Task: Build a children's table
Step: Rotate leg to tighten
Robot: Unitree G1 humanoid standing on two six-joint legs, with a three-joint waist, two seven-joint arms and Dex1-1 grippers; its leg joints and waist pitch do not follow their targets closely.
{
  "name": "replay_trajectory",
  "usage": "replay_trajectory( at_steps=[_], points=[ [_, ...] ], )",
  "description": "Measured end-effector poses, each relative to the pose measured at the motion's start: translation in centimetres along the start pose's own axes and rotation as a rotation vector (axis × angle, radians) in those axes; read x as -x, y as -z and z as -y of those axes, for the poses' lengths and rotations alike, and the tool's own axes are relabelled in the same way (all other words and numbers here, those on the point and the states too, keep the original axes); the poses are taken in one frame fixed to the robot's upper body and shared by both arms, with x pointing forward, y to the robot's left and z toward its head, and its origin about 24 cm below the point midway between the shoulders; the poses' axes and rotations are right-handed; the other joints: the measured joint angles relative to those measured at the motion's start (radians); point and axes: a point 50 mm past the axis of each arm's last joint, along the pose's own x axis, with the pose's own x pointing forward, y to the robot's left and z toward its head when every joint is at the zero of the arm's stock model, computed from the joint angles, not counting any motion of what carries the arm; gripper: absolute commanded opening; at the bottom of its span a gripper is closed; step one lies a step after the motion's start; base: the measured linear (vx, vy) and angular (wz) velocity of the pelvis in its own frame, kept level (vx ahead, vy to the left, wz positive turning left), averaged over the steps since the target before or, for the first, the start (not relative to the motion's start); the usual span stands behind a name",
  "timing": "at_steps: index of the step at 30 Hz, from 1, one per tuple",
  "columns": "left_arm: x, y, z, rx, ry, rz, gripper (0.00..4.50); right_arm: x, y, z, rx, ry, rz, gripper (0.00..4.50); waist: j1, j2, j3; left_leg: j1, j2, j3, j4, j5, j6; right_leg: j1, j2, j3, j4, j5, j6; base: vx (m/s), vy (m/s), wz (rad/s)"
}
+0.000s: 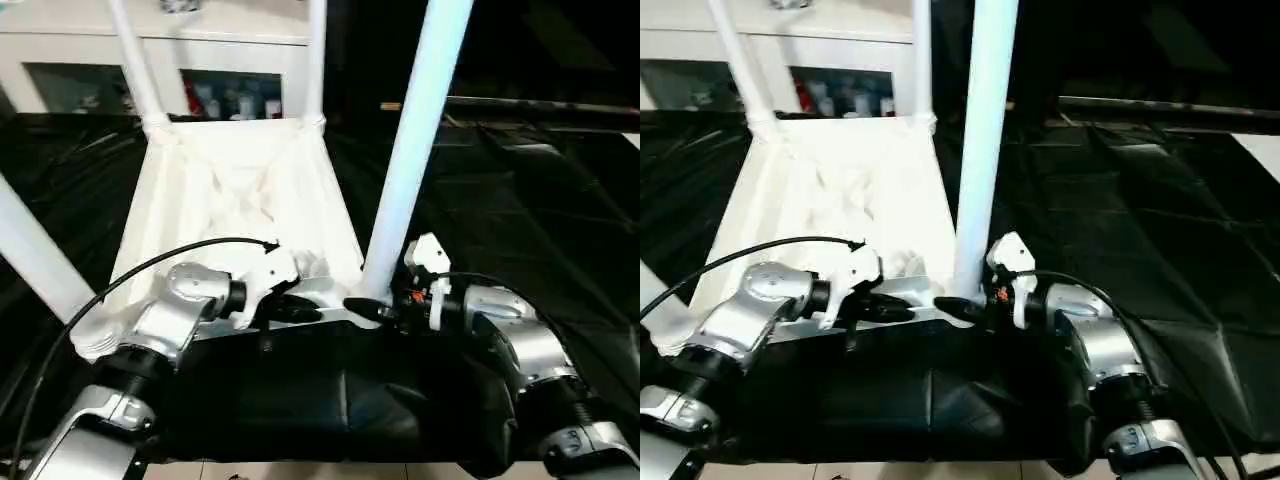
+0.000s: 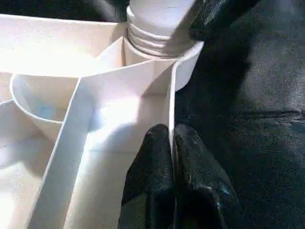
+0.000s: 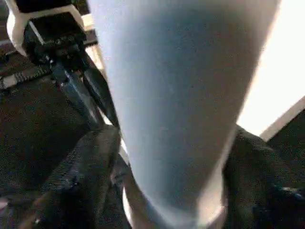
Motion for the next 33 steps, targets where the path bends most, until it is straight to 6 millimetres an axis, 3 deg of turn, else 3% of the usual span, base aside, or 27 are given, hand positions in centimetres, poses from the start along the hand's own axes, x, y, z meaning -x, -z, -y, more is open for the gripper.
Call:
replay_trajectory(
  at_steps=[10,18,29,33],
  points=[
    [0.1,0.1,0.0,0.002,0.007,-0.003,0.0,-0.1,0.0,0.1,0.041,-0.008,-0.017,2.37,0.0,0.0,0.0,0.0,0.0,0.0,0.0,0.0,0.0,0.0,0.0,0.0,0.0,0.0,0.0,0.0,0.0,0.0],
    [-0.1,0.1,0.0,0.008,-0.005,-0.002,0.0,-0.2,0.2,0.0,0.037,0.019,0.016,2.12,-0.001,-0.001,-0.001,0.002,0.0,0.0,0.001,0.0,0.0,0.002,0.0,0.001,0.0,0.0,0.0,0.0,0.0,0.0],
    [-3.5,-1.1,-1.1,0.055,-0.169,-0.002,0.0,-1.4,1.1,1.1,-0.082,0.374,0.083,2.06,0.0,-0.003,-0.004,0.004,-0.001,0.0,0.002,0.0,0.0,0.008,0.0,0.002,-0.001,-0.001,0.003,0.0,0.0,0.0],
    [-5.6,-2.3,-1.5,0.091,-0.264,-0.01,0.0,-2.3,0.8,2.0,-0.116,0.584,0.083,2.05,-0.001,-0.006,-0.008,0.005,-0.002,-0.001,0.003,0.0,0.0,0.008,-0.001,0.002,-0.002,-0.001,0.003,0.0,0.0,0.0]
  ],
)
